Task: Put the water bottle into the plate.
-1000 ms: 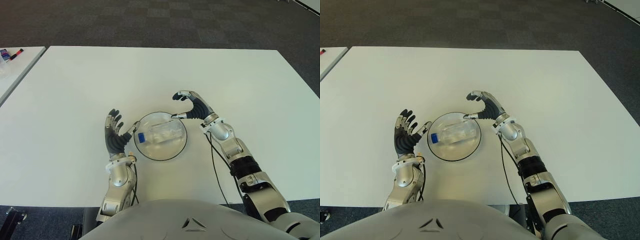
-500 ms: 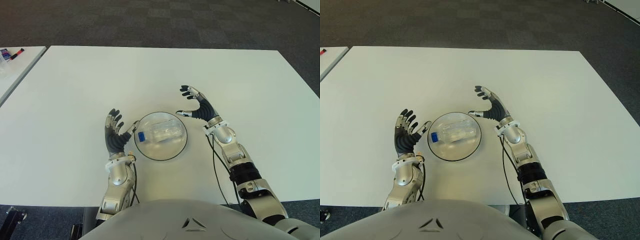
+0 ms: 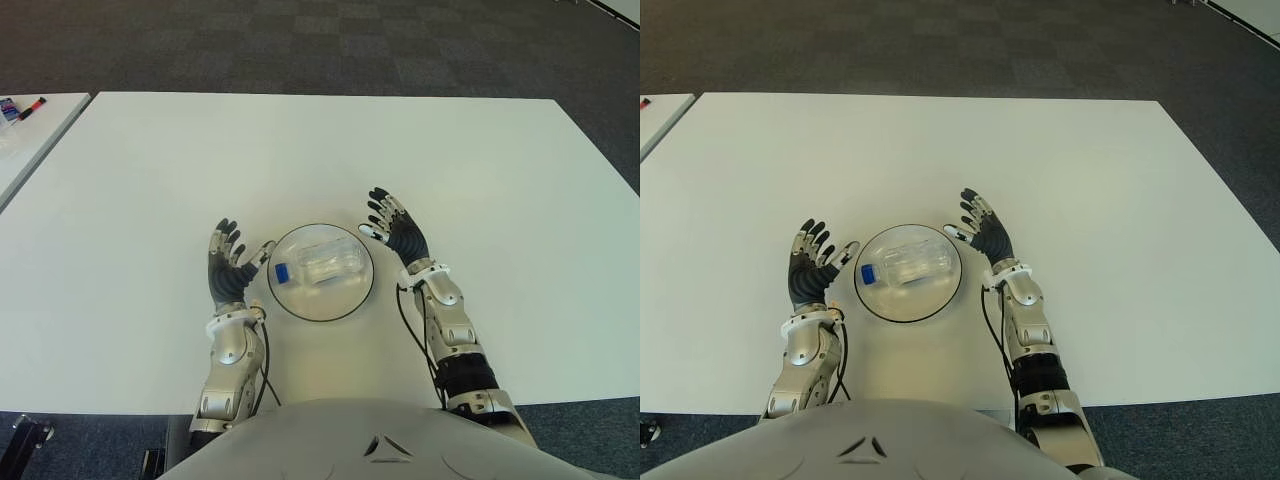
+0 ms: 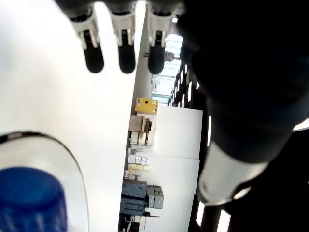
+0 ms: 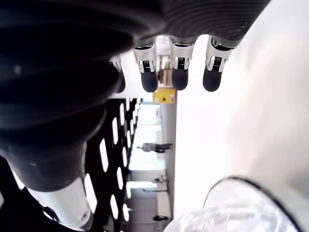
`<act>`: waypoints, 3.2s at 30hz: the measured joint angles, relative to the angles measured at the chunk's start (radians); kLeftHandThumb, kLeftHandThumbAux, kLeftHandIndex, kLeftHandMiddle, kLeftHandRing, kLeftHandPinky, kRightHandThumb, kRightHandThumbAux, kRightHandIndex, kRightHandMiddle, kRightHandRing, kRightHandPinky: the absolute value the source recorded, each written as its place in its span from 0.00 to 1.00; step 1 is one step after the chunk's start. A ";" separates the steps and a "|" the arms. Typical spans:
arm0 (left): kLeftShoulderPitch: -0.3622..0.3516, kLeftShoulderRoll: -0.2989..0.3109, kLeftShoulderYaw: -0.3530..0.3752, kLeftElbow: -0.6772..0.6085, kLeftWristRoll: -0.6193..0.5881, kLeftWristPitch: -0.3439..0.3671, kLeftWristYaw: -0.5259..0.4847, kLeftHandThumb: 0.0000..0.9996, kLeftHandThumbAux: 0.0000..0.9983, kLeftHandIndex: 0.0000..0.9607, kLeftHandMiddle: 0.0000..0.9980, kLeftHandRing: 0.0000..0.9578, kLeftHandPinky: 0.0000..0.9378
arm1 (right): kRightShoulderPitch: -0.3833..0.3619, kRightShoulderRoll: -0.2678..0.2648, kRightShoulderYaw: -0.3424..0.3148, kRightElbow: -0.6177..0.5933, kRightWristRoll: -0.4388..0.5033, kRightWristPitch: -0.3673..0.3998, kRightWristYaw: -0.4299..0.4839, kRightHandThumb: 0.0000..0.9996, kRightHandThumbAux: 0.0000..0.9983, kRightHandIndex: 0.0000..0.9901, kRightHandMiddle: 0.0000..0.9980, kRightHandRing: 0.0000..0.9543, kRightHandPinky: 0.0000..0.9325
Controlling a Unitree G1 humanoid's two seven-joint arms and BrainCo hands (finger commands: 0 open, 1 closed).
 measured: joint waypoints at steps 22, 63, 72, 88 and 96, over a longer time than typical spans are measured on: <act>-0.094 -0.006 0.101 0.046 -0.062 0.002 -0.089 0.01 1.00 0.15 0.18 0.19 0.23 | 0.046 0.117 -0.069 -0.116 0.094 0.223 -0.120 0.00 0.86 0.00 0.00 0.00 0.04; -0.174 0.005 0.203 0.004 -0.089 0.172 -0.216 0.04 1.00 0.15 0.22 0.21 0.22 | 0.073 0.115 0.059 -0.058 0.019 0.066 -0.283 0.01 0.80 0.00 0.00 0.00 0.04; -0.178 0.008 0.222 -0.003 -0.087 0.201 -0.248 0.05 0.98 0.14 0.19 0.18 0.18 | 0.071 0.113 0.091 -0.043 -0.027 0.050 -0.333 0.05 0.71 0.00 0.00 0.00 0.02; -0.176 0.007 0.222 -0.040 -0.078 0.216 -0.254 0.03 0.98 0.13 0.18 0.16 0.18 | 0.076 0.111 0.113 -0.043 -0.060 0.020 -0.349 0.03 0.67 0.00 0.01 0.00 0.01; -0.172 0.000 0.218 -0.045 -0.078 0.223 -0.259 0.02 0.99 0.13 0.19 0.17 0.19 | 0.078 0.110 0.118 -0.041 -0.086 -0.020 -0.353 0.00 0.65 0.00 0.00 0.00 0.00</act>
